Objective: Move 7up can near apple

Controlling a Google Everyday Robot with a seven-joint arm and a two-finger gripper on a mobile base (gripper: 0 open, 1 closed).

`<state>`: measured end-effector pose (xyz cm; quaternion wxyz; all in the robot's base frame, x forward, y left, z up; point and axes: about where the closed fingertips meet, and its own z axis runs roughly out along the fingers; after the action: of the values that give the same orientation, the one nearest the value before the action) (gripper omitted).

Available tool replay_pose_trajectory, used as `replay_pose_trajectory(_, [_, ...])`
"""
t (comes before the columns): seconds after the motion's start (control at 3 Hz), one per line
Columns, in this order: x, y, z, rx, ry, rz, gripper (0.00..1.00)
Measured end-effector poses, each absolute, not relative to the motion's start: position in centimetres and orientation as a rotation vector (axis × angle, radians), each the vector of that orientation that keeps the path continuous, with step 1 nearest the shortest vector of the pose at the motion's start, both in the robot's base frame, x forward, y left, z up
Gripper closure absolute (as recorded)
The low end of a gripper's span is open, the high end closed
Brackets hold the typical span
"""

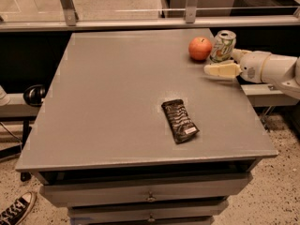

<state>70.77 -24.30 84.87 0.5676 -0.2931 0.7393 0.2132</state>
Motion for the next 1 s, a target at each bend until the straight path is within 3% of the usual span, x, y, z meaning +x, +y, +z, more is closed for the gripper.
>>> replay_pose_trajectory(0.33, [69.5, -24.4, 86.3, -0.704, 1.713, 0.478, 0.0])
replay_pose_trajectory(1.0, [61.1, -25.8, 94.8, -0.808, 1.591, 0.383, 0.0])
